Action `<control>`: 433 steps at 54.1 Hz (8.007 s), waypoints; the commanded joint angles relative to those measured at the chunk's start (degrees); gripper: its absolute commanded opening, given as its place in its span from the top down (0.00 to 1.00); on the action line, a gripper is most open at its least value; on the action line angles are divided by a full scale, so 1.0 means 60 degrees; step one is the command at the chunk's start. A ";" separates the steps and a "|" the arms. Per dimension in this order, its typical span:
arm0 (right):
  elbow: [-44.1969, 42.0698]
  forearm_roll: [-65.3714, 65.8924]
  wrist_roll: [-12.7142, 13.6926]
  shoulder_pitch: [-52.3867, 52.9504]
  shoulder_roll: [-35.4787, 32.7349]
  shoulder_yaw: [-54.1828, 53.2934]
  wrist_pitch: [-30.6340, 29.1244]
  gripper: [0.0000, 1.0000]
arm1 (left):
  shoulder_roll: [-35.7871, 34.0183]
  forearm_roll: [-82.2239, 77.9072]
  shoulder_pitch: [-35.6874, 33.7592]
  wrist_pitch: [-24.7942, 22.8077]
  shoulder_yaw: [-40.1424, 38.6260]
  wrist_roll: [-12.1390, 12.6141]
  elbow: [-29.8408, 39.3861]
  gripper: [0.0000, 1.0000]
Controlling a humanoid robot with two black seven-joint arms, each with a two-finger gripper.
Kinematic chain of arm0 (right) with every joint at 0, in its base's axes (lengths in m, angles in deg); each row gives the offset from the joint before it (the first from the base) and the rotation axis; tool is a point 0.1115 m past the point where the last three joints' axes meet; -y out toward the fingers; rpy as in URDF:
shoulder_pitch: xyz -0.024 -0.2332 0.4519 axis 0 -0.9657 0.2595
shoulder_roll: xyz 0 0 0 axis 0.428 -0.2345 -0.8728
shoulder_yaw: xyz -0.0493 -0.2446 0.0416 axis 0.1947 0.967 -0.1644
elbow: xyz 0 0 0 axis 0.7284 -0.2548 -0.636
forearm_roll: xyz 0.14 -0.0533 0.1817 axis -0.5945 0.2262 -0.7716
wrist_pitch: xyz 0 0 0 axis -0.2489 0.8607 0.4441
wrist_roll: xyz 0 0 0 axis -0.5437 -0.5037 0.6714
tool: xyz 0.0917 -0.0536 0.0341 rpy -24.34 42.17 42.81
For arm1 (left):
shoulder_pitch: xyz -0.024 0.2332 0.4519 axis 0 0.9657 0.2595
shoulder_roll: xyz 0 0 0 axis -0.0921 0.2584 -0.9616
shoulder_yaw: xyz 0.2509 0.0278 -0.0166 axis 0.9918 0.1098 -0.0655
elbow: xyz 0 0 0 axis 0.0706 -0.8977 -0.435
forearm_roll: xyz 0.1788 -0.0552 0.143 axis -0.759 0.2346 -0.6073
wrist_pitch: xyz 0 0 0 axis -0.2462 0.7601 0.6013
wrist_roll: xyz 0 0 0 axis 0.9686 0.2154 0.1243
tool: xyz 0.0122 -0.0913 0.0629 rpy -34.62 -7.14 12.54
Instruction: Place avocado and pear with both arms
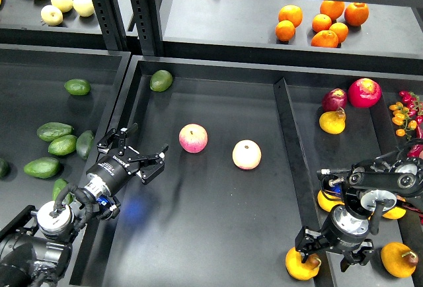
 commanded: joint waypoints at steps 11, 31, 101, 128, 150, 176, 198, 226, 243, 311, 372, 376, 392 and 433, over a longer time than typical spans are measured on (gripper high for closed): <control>-0.0317 -0.0088 0.0001 -0.0181 0.0162 -0.0087 -0.0001 0.13 | 0.0000 0.0000 0.0001 0.0000 0.0000 0.0000 0.0017 0.01; -0.0786 -0.0220 0.0001 -0.0664 0.0484 -0.0190 -0.0001 0.32 | 0.0000 0.0000 0.0001 0.0000 -0.0015 0.0000 0.0017 0.01; -0.0171 -0.3076 0.0001 0.0918 -0.1434 -0.0951 -0.0001 0.77 | 0.0000 0.0000 0.0001 0.0000 0.0044 0.0000 0.0090 0.01; -0.0024 -0.2725 0.0001 -0.0136 -0.3383 -0.0761 -0.0001 0.77 | 0.0000 0.0000 0.0001 0.0000 0.0132 0.0000 0.0090 0.01; -0.0375 -0.2066 0.0001 -0.1425 -0.3559 -0.0849 -0.0001 0.76 | 0.0000 0.0000 0.0001 0.0000 0.0146 0.0000 0.0090 0.01; -0.1239 -0.2007 0.0001 -0.1806 -0.2826 -0.0937 -0.0001 0.74 | 0.0000 0.0000 0.0015 0.0000 0.0146 0.0000 0.0090 0.01; -0.1620 -0.2007 0.0001 -0.1865 -0.2387 -0.0951 -0.0001 0.69 | 0.0000 0.0000 0.0001 0.0000 0.0146 0.0000 0.0090 0.01; -0.1855 -0.1860 0.0001 -0.1895 -0.2123 -0.0951 -0.0001 0.59 | 0.0000 0.0000 0.0074 0.0000 0.0132 0.0000 0.0090 0.01; -0.1855 -0.1860 0.0001 -0.1895 -0.2123 -0.0966 -0.0001 0.52 | 0.0000 0.0000 0.0103 0.0000 0.0146 0.0000 0.0090 0.01; -0.1211 -0.2021 0.0001 -0.1426 -0.2182 -0.1464 -0.0001 0.01 | 0.0000 0.0000 0.0177 0.0000 0.0205 0.0000 0.0266 0.01; -0.0083 -0.4189 0.0001 -0.0341 -0.3559 -0.3221 -0.0001 0.01 | 0.0000 0.0000 0.0177 0.0000 0.0454 0.0000 0.0251 0.01; -0.0083 -0.4730 0.0001 -0.0750 -0.3588 -0.3821 -0.0001 0.01 | 0.0000 0.0000 0.0177 0.0000 0.0454 0.0000 0.0251 0.01; 0.0079 -0.5712 0.0001 -0.3094 -0.3412 -0.7585 -0.0001 0.01 | 0.0000 0.0000 0.0177 0.0000 0.0454 0.0000 0.0192 0.01; 0.0079 -0.6841 0.0001 -0.9028 0.0235 -1.6464 -0.0001 0.00 | 0.0000 0.0000 0.0074 0.0000 0.0059 0.0000 0.0383 0.01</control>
